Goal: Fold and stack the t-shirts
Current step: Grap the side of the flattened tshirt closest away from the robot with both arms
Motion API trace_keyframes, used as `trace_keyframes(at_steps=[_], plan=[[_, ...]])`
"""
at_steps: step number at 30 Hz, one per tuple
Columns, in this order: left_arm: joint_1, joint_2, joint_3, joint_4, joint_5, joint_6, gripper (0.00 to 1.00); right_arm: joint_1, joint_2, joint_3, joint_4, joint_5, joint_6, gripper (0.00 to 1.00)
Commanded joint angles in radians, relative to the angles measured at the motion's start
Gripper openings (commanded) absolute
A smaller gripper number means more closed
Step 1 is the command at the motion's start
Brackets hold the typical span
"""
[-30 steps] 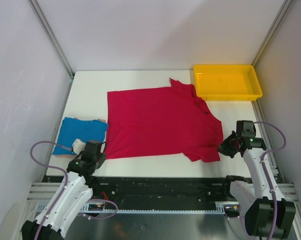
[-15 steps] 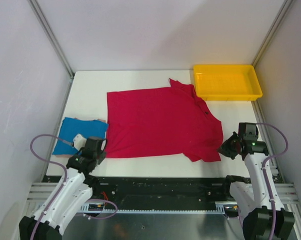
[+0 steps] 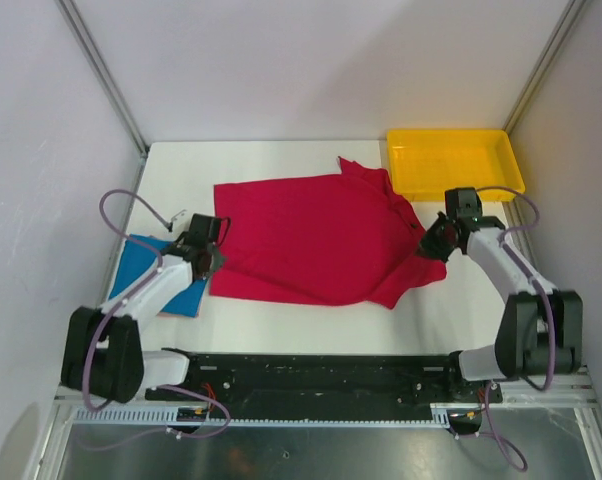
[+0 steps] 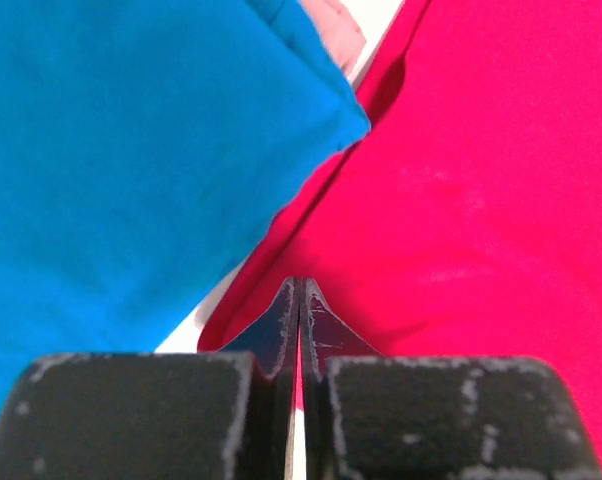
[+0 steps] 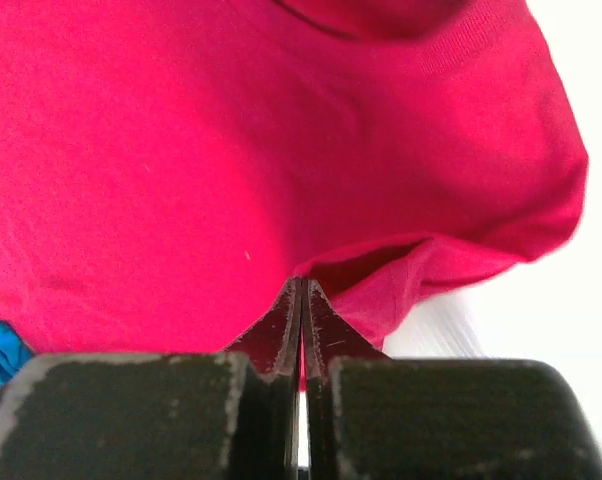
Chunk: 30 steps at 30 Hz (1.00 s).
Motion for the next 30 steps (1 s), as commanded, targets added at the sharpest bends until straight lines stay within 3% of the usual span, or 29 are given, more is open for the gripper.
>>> trace_keyframes(at_steps=[1, 10, 30], plan=[[0.054, 0.092, 0.095, 0.072, 0.029, 0.071, 0.00, 0.007, 0.146, 0.130, 0.090, 0.048, 0.000, 0.00], [0.105, 0.198, 0.192, 0.082, 0.070, 0.071, 0.00, -0.041, 0.322, 0.261, 0.114, 0.023, 0.000, 0.00], [0.150, 0.284, 0.237, 0.109, 0.080, 0.097, 0.00, -0.126, 0.348, 0.290, 0.103, 0.032, -0.008, 0.00]])
